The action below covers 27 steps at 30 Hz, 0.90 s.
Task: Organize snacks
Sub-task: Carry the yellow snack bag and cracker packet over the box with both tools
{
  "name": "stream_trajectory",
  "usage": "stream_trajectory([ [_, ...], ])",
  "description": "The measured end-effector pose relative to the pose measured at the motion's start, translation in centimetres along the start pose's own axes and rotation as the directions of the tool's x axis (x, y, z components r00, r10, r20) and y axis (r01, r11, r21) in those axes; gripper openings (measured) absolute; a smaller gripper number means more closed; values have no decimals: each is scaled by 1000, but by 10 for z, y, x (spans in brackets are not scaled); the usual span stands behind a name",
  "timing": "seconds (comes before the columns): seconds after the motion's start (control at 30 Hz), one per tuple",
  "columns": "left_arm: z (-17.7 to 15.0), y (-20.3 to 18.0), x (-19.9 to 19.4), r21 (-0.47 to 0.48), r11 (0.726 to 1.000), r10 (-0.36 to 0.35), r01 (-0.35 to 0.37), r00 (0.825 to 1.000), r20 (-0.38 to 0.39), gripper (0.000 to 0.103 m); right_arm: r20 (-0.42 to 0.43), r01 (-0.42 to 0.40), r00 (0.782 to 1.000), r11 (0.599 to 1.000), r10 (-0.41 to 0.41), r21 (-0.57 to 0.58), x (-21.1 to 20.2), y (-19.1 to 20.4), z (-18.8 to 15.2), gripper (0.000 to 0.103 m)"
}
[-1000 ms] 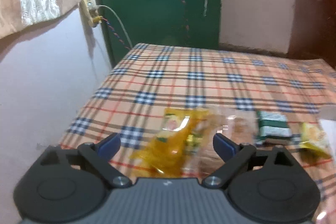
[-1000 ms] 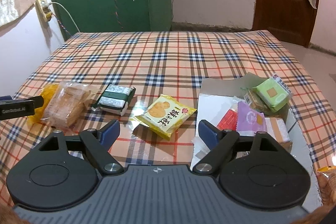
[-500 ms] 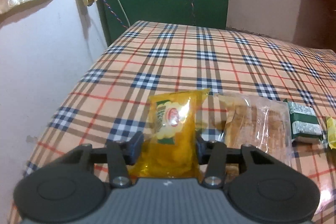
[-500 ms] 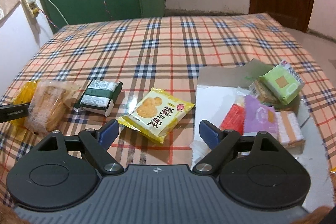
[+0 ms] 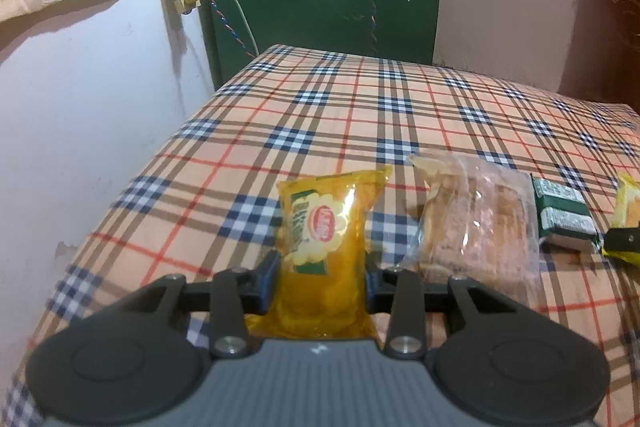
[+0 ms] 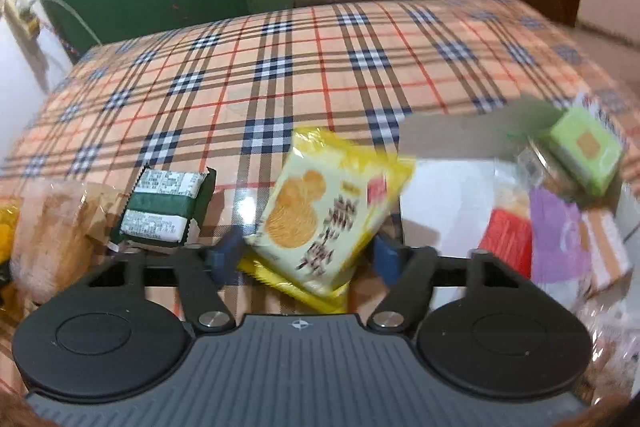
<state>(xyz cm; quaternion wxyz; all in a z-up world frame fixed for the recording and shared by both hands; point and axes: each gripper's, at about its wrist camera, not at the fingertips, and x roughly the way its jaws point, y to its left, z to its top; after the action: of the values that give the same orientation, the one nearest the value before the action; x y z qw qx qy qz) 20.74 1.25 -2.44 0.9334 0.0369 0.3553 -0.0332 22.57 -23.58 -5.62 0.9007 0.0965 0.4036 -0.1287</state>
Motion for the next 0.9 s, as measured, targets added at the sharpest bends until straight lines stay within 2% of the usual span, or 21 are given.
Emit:
stream_trajectory([
  [0.07, -3, 0, -4, -6, 1000, -6, 6, 1000, 1, 38, 14, -18, 1000, 1000, 18, -17, -1, -1, -2, 71],
  [0.3, -16, -1, -22, -23, 999, -22, 22, 1000, 5, 37, -5, -105, 994, 988, 105, -112, -24, -6, -26, 68],
  [0.4, -25, -3, -32, -24, 999, -34, 34, 999, 4, 37, -49, -180, 983, 975, 175, -128, -42, -8, -45, 68],
  [0.5, -38, -6, -47, -32, 998, -49, 49, 999, -4, 37, -101, -269, 962, 948, 255, -170, -60, -3, -64, 68],
  [0.63, -58, -12, -69, -26, 998, -64, 63, 998, -10, 36, -127, -322, 945, 927, 302, -194, -78, 0, -85, 68],
  [0.8, -72, -19, -93, -36, 996, -83, 83, 997, -5, 36, -100, -323, 946, 931, 309, -172, -95, -2, -99, 68],
  [0.9, -72, -26, -109, -21, 996, -91, 92, 996, 23, 36, -73, -309, 951, 931, 300, -197, -114, 0, -105, 68],
])
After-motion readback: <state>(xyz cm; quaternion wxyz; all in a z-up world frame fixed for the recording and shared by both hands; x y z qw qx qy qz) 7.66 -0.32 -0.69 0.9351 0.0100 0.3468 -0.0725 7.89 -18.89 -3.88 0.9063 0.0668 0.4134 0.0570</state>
